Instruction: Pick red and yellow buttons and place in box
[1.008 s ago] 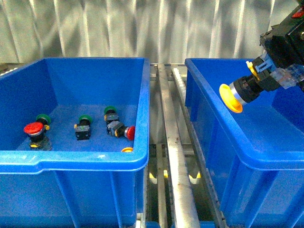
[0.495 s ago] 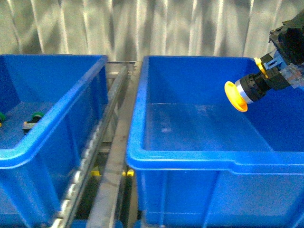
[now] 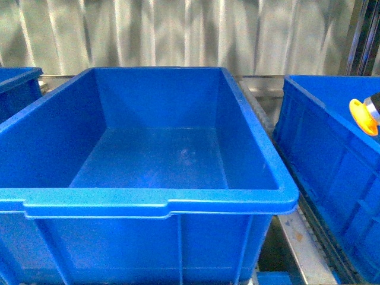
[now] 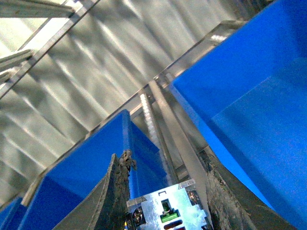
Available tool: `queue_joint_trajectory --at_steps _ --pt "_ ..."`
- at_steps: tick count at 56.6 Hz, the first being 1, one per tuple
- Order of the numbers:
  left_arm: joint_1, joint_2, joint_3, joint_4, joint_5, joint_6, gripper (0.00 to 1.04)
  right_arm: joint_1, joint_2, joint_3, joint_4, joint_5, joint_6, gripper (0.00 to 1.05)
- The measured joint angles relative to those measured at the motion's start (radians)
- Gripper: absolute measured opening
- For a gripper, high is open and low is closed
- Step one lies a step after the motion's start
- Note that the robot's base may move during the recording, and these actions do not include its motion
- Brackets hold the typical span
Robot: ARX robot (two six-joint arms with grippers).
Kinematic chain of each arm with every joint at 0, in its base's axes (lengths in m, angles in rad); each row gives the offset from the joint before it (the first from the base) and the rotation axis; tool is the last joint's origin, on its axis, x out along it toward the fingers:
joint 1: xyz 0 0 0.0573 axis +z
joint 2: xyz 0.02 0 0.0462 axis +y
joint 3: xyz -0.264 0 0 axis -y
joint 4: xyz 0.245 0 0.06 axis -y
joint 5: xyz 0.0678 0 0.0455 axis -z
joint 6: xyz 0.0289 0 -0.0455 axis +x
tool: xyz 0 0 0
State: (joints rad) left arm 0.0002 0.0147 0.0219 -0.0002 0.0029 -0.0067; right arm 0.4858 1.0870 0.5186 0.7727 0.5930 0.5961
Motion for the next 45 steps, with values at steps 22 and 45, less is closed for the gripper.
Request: queue_joint_trajectory --at_steps 22,45 --pt "0.000 0.000 0.000 0.000 -0.003 0.000 0.97 -0.306 0.303 0.346 -0.153 -0.232 -0.159 0.38" --pt "0.000 0.000 0.000 0.000 -0.003 0.000 0.97 -0.563 0.710 0.671 -0.303 -0.338 -0.256 0.38"
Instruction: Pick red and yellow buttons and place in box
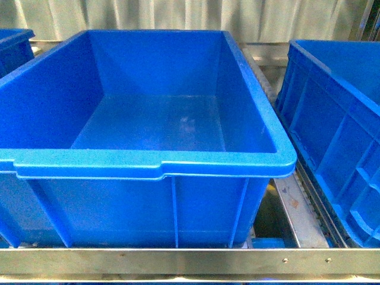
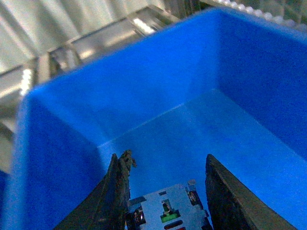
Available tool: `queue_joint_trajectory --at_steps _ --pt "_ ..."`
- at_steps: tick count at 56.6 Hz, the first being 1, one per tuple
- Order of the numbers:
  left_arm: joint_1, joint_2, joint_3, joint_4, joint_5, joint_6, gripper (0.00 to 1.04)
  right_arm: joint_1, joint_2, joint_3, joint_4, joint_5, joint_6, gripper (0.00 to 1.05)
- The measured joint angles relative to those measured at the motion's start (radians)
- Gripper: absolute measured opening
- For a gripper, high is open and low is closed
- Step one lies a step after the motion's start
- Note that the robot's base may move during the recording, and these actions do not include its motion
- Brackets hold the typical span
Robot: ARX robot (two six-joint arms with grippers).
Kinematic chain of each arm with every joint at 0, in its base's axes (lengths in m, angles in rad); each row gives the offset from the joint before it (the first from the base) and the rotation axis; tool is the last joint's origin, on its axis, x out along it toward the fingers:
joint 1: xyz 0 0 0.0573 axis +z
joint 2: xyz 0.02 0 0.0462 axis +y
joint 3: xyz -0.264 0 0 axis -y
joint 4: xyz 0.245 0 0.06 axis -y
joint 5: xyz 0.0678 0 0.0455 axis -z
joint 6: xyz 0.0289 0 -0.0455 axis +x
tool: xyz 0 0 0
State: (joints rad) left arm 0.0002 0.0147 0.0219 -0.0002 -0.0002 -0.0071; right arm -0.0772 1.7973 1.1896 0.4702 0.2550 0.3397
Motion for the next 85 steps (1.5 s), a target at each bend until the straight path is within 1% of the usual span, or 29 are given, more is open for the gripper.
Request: queue_joint_trajectory --at_steps 7,10,13,15,20,22,23,25,28,32,38,41,45,51,54,56,59,60,62,64,66,67,69,70,72,75,77,78,85 --pt "0.000 0.000 0.000 0.000 0.000 0.000 0.97 -0.038 0.076 0.072 -0.072 -0.040 -0.048 0.38" --pt "0.000 0.000 0.000 0.000 0.000 0.000 0.97 -0.047 0.095 0.092 -0.087 -0.045 -0.072 0.42" --pt "0.000 0.000 0.000 0.000 0.000 0.000 0.97 -0.060 0.123 0.114 -0.096 -0.051 -0.086 0.52" --pt "0.000 0.000 0.000 0.000 0.000 0.000 0.97 -0.064 0.130 0.121 -0.099 -0.051 -0.094 0.56" --pt "0.000 0.000 0.000 0.000 0.000 0.000 0.97 -0.081 0.151 0.134 -0.099 -0.042 -0.106 0.74" --pt "0.000 0.000 0.000 0.000 0.000 0.000 0.97 -0.083 0.151 0.133 -0.099 -0.041 -0.106 0.77" --pt "0.000 0.000 0.000 0.000 0.000 0.000 0.97 -0.085 0.151 0.133 -0.099 -0.042 -0.106 0.81" --pt "0.000 0.000 0.000 0.000 0.000 0.000 0.97 -0.086 0.151 0.133 -0.099 -0.044 -0.105 0.83" --pt "0.000 0.000 0.000 0.000 0.000 0.000 0.97 -0.088 0.145 0.123 -0.090 -0.059 -0.104 0.92" --pt "0.000 0.000 0.000 0.000 0.000 0.000 0.97 -0.088 0.128 0.102 -0.077 -0.076 -0.099 0.99" --pt "0.000 0.000 0.000 0.000 0.000 0.000 0.97 -0.072 0.039 0.008 -0.017 -0.139 -0.093 0.99" --pt "0.000 0.000 0.000 0.000 0.000 0.000 0.97 -0.043 -0.060 -0.068 0.014 -0.190 -0.102 0.99" --pt "0.000 0.000 0.000 0.000 0.000 0.000 0.97 0.010 -0.204 -0.158 0.029 -0.200 -0.098 0.99" --pt "0.000 0.000 0.000 0.000 0.000 0.000 0.97 0.090 -0.364 -0.254 0.026 -0.167 -0.081 0.99" --pt "0.000 0.000 0.000 0.000 0.000 0.000 0.97 0.143 -0.442 -0.303 0.023 -0.135 -0.069 0.99" --pt "0.000 0.000 0.000 0.000 0.000 0.000 0.97 0.199 -0.509 -0.341 0.009 -0.095 -0.059 0.99" --pt "0.000 0.000 0.000 0.000 0.000 0.000 0.97 0.249 -0.559 -0.369 -0.002 -0.057 -0.051 0.99" --pt "0.000 0.000 0.000 0.000 0.000 0.000 0.97 0.279 -0.585 -0.381 -0.009 -0.031 -0.050 0.98" --pt "0.000 0.000 0.000 0.000 0.000 0.000 0.97 0.327 -0.628 -0.395 -0.054 0.017 -0.084 0.94" --pt "0.000 0.000 0.000 0.000 0.000 0.000 0.97 0.373 -0.673 -0.417 -0.100 0.067 -0.129 0.89" --pt "0.000 0.000 0.000 0.000 0.000 0.000 0.97 0.443 -0.747 -0.474 -0.135 0.134 -0.188 0.81" --pt "0.000 0.000 0.000 0.000 0.000 0.000 0.97 0.451 -0.756 -0.483 -0.137 0.142 -0.195 0.81" --pt "0.000 0.000 0.000 0.000 0.000 0.000 0.97 0.504 -0.823 -0.544 -0.147 0.188 -0.245 0.74" --pt "0.000 0.000 0.000 0.000 0.000 0.000 0.97 0.517 -0.840 -0.560 -0.150 0.200 -0.253 0.72" --pt "0.000 0.000 0.000 0.000 0.000 0.000 0.97 0.562 -0.905 -0.620 -0.159 0.237 -0.279 0.65" --pt "0.000 0.000 0.000 0.000 0.000 0.000 0.97 0.580 -0.968 -0.678 -0.163 0.239 -0.294 0.58" --pt "0.000 0.000 0.000 0.000 0.000 0.000 0.97 0.576 -1.021 -0.728 -0.163 0.229 -0.307 0.51" --pt "0.000 0.000 0.000 0.000 0.000 0.000 0.97 0.573 -1.032 -0.739 -0.163 0.224 -0.310 0.49" --pt "0.000 0.000 0.000 0.000 0.000 0.000 0.97 0.496 -1.128 -0.841 -0.159 0.153 -0.321 0.28"
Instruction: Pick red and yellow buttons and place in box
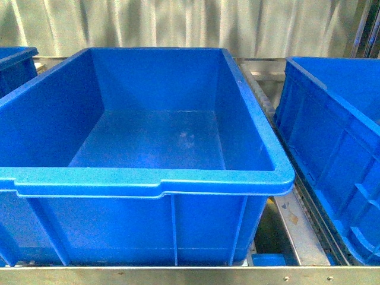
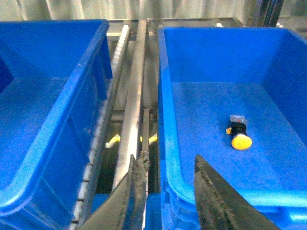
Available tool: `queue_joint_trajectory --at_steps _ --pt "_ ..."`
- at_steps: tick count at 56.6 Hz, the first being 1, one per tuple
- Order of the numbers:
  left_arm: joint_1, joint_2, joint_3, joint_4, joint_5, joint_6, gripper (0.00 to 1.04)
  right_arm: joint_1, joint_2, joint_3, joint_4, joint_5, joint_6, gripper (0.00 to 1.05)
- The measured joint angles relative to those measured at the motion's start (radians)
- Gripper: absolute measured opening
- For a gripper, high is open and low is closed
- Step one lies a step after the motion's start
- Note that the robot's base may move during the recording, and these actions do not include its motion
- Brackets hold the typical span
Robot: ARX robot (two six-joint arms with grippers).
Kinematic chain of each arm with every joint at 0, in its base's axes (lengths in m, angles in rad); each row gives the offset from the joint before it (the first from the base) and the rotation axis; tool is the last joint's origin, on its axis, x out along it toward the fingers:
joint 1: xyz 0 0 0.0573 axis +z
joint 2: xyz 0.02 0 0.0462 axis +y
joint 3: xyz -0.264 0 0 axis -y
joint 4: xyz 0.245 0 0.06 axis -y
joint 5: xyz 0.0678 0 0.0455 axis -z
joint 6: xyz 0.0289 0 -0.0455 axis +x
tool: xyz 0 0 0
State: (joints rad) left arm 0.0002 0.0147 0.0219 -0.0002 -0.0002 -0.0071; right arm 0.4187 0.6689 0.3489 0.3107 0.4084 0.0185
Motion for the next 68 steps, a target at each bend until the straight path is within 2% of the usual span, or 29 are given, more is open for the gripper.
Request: queue_joint_trajectory --at_steps 10,22,37,41,44,68 --pt "0.000 0.000 0.000 0.000 0.000 0.000 0.97 -0.101 -0.095 -0.102 0.002 -0.104 -0.013 0.03" --pt "0.000 0.000 0.000 0.000 0.000 0.000 0.97 -0.222 -0.213 -0.200 -0.009 -0.219 -0.013 0.04" --pt "0.000 0.000 0.000 0.000 0.000 0.000 0.97 -0.293 -0.298 -0.255 -0.039 -0.289 -0.013 0.04" --pt "0.000 0.000 0.000 0.000 0.000 0.000 0.97 -0.357 -0.324 -0.267 -0.056 -0.379 -0.013 0.04" --pt "0.000 0.000 0.000 0.000 0.000 0.000 0.97 -0.395 -0.341 -0.274 -0.063 -0.399 -0.013 0.04" --pt "0.000 0.000 0.000 0.000 0.000 0.000 0.97 -0.415 -0.443 -0.312 -0.124 -0.407 -0.013 0.04"
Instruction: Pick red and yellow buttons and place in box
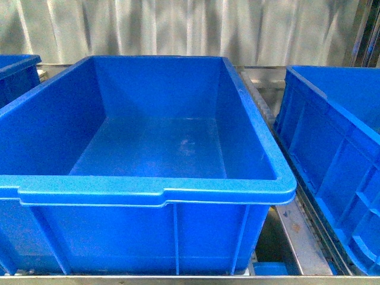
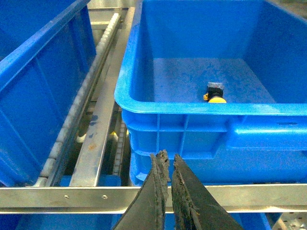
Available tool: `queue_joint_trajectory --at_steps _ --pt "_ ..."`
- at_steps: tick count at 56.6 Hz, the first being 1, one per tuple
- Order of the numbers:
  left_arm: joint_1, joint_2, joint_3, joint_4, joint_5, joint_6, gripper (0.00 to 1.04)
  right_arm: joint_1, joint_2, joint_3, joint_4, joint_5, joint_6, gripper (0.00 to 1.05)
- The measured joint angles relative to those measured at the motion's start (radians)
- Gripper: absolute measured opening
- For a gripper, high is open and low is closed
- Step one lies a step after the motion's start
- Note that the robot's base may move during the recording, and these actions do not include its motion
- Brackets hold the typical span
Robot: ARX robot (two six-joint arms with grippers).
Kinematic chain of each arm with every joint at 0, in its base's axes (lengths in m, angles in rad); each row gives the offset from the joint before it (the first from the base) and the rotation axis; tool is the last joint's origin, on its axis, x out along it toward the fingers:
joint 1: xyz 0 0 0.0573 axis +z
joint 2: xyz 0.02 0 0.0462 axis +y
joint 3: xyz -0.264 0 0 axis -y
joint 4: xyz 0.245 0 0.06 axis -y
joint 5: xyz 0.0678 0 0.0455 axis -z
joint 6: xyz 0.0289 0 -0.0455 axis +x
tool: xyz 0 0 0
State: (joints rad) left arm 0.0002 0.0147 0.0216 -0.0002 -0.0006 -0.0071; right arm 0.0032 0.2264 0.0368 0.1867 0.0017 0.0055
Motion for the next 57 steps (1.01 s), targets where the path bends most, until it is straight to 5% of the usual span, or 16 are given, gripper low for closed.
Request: queue_joint_trajectory --at_steps 31,57 --pt "0.000 0.000 0.000 0.000 0.000 0.000 0.97 -0.002 -0.220 -0.009 -0.184 0.001 -0.001 0.04" --pt "0.000 0.000 0.000 0.000 0.000 0.000 0.97 -0.002 -0.222 -0.009 -0.185 0.000 -0.002 0.78"
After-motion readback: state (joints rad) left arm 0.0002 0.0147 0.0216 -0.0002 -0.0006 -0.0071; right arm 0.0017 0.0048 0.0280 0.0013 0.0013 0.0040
